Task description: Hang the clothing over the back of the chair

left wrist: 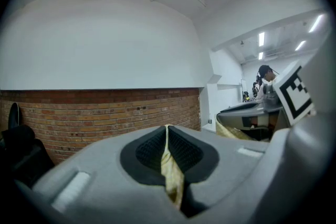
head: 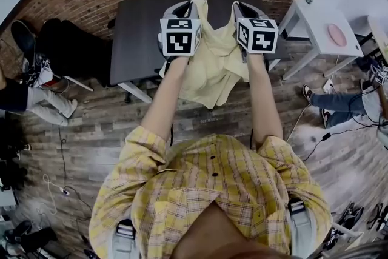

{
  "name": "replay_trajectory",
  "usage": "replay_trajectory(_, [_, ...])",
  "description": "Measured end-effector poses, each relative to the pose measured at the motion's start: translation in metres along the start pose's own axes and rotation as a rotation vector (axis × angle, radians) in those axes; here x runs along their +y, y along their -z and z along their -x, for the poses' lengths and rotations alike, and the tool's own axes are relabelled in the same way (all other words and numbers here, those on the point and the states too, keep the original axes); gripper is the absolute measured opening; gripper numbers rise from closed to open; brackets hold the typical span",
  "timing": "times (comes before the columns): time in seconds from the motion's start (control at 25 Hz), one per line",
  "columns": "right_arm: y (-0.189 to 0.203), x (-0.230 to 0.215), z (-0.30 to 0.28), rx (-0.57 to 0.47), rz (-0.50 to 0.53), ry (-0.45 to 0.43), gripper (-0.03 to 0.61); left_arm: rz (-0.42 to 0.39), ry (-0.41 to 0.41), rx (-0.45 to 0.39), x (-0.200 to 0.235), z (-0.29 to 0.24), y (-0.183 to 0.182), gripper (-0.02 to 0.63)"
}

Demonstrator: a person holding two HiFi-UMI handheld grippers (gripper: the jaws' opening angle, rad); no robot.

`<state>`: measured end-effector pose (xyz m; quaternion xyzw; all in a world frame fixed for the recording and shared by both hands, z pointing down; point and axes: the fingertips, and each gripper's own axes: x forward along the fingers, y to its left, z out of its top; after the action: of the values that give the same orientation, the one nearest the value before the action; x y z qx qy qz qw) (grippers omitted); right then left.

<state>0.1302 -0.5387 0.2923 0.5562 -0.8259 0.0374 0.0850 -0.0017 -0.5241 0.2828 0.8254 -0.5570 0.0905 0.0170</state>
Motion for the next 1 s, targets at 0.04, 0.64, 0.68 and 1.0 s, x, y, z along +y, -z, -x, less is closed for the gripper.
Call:
replay_trajectory(0.04, [0.005, -0.001, -0.003, 0.014, -0.005, 0.0, 0.025, 0.003, 0.0, 0.016, 0.001, -0.004, 0.005, 0.008])
replay_trajectory(0.64, [0.041, -0.002, -0.021, 0.139, -0.009, 0.004, 0.149, 0.023, 0.018, 0.077, 0.003, -0.018, 0.027, 0.066])
replay_trajectory(0.68, [0.043, -0.002, -0.02, 0.153, 0.005, 0.007, 0.152, 0.023, 0.02, 0.075, 0.001, -0.018, 0.026, 0.066])
replay_trajectory(1.0, [0.066, 0.0, -0.007, 0.266, 0.068, 0.003, 0.189, 0.015, 0.037, 0.06, -0.005, -0.008, 0.025, 0.066])
